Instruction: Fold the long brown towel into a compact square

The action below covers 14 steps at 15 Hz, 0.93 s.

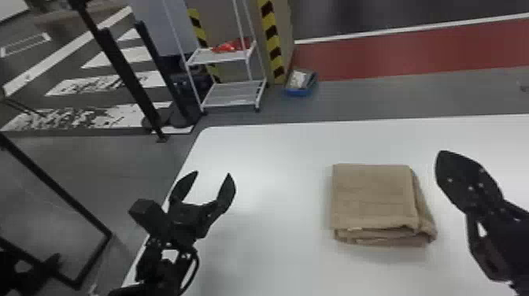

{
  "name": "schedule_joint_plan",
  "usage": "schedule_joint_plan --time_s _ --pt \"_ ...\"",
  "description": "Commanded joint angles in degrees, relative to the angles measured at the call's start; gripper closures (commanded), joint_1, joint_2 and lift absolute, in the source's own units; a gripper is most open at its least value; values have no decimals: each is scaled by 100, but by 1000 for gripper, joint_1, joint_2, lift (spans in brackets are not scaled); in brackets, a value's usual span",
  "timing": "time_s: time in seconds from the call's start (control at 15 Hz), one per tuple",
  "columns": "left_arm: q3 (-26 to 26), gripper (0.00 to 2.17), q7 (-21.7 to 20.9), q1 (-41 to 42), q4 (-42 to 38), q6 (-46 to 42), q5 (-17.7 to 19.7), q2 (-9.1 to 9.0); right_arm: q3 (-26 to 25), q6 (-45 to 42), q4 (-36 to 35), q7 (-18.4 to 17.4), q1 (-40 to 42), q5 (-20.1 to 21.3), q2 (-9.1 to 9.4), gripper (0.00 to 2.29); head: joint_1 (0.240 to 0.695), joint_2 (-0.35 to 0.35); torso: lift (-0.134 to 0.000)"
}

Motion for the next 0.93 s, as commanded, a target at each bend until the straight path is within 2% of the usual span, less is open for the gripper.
schedule_joint_plan --time_s 0.0,0.07,0.2,0.27,0.4,0.6,0.8,0.87 --pt "-40 87 8 9 -12 -69 0 -27 246 -146 131 -534 -2 154 21 427 695 318 -125" --pt "-49 87 -1 44 -38 -69 0 -44 404 -5 131 -974 -20 277 48 272 695 309 -125" --pt "-66 87 -1 158 -170 -86 -8 -79 738 434 131 -1888 -81 532 135 201 695 302 -125" --pt "-75 87 8 228 -249 -86 0 -97 790 417 175 -2037 -90 558 272 201 695 298 -125" --pt "-128 87 96 351 -408 -86 -8 -132 922 610 263 -2248 -125 778 272 201 695 300 -125" --pt "-110 83 509 492 -680 -51 -8 -150 870 909 219 -2222 -134 795 272 194 695 316 -125" --pt "153 80 544 580 -856 265 44 -150 289 1014 -53 -1642 77 734 272 174 695 322 -125" --pt "197 80 553 615 -865 265 88 -150 131 1067 -124 -1554 121 716 272 174 695 322 -125"
